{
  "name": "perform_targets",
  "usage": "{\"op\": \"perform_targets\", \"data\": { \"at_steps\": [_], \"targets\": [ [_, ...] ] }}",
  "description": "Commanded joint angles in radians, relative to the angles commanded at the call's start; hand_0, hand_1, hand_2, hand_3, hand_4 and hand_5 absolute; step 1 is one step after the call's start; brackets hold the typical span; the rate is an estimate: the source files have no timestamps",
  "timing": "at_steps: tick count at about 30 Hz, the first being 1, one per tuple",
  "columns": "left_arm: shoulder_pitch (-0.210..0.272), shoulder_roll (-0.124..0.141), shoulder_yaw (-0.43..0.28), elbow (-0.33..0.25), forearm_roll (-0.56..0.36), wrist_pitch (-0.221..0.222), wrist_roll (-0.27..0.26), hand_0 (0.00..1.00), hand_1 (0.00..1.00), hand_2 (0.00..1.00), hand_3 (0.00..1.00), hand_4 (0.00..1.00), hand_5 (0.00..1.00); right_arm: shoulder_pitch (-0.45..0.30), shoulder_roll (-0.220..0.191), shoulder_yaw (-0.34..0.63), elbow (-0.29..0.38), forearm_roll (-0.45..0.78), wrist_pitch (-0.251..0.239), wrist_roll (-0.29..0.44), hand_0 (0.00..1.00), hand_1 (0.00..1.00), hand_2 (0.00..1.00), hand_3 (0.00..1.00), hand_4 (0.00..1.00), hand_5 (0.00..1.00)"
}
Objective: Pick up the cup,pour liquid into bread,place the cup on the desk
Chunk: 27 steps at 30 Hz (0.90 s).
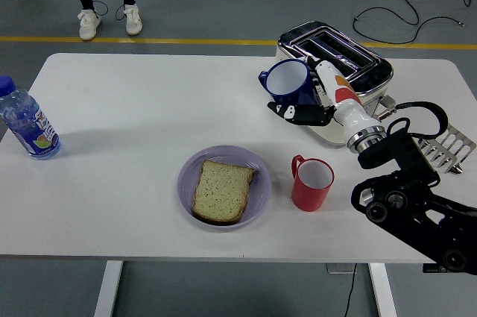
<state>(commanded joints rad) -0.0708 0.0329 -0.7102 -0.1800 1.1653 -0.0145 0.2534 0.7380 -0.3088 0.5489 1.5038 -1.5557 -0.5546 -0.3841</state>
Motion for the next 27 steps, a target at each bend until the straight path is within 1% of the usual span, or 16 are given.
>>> {"op": "perform_targets", "data": {
  "at_steps": [3, 4, 6, 13, 15, 18, 23, 27],
  "targets": [
    [0.001, 0.001, 0.001, 0.0, 0.0, -0.001, 0.001, 0.656, 0.694, 0.712, 0.606, 0.343, 0.925, 0.074, 0.003, -0.091, -0.042, -0.104, 0.039, -0.028, 0.309, 0.324, 0.501, 0.53, 0.72, 0.002],
    [0.001, 0.001, 0.002, 0.0, -0.001, -0.001, 0.001, 0.656, 0.694, 0.712, 0.606, 0.343, 0.925, 0.084, 0.004, -0.106, -0.048, -0.126, 0.045, -0.032, 0.309, 0.324, 0.501, 0.53, 0.72, 0.002],
    [0.001, 0.0, 0.003, 0.0, -0.005, -0.001, 0.001, 0.656, 0.694, 0.712, 0.606, 0.343, 0.925, 0.137, 0.016, -0.175, -0.077, -0.202, 0.08, -0.048, 0.309, 0.324, 0.501, 0.53, 0.72, 0.002],
    [0.002, 0.0, 0.009, 0.0, -0.011, -0.002, 0.003, 0.656, 0.694, 0.711, 0.607, 0.343, 0.926, 0.258, 0.044, -0.334, -0.139, -0.376, 0.129, -0.059, 0.307, 0.324, 0.5, 0.531, 0.716, 0.002],
    [0.004, 0.0, 0.009, 0.0, -0.012, -0.002, 0.003, 0.656, 0.694, 0.712, 0.608, 0.342, 0.926, 0.274, 0.047, -0.382, -0.149, -0.438, 0.143, -0.062, 0.309, 0.314, 0.499, 0.534, 0.7, 0.002],
    [0.006, 0.001, 0.009, 0.0, -0.012, -0.002, 0.004, 0.656, 0.694, 0.712, 0.608, 0.342, 0.926, 0.33, 0.052, -0.447, -0.166, -0.486, 0.159, -0.064, 0.309, 0.314, 0.499, 0.534, 0.7, 0.002],
    [0.007, 0.002, 0.011, 0.0, -0.014, -0.003, 0.004, 0.656, 0.694, 0.712, 0.607, 0.343, 0.926, 0.372, 0.066, -0.521, -0.192, -0.541, 0.176, -0.065, 0.309, 0.314, 0.498, 0.535, 0.698, 0.002],
    [0.008, 0.003, 0.015, 0.0, -0.018, -0.003, 0.004, 0.655, 0.695, 0.712, 0.607, 0.343, 0.927, 0.384, 0.081, -0.536, -0.222, -0.573, 0.184, -0.073, 0.31, 0.315, 0.497, 0.535, 0.696, 0.002]
  ]
}}
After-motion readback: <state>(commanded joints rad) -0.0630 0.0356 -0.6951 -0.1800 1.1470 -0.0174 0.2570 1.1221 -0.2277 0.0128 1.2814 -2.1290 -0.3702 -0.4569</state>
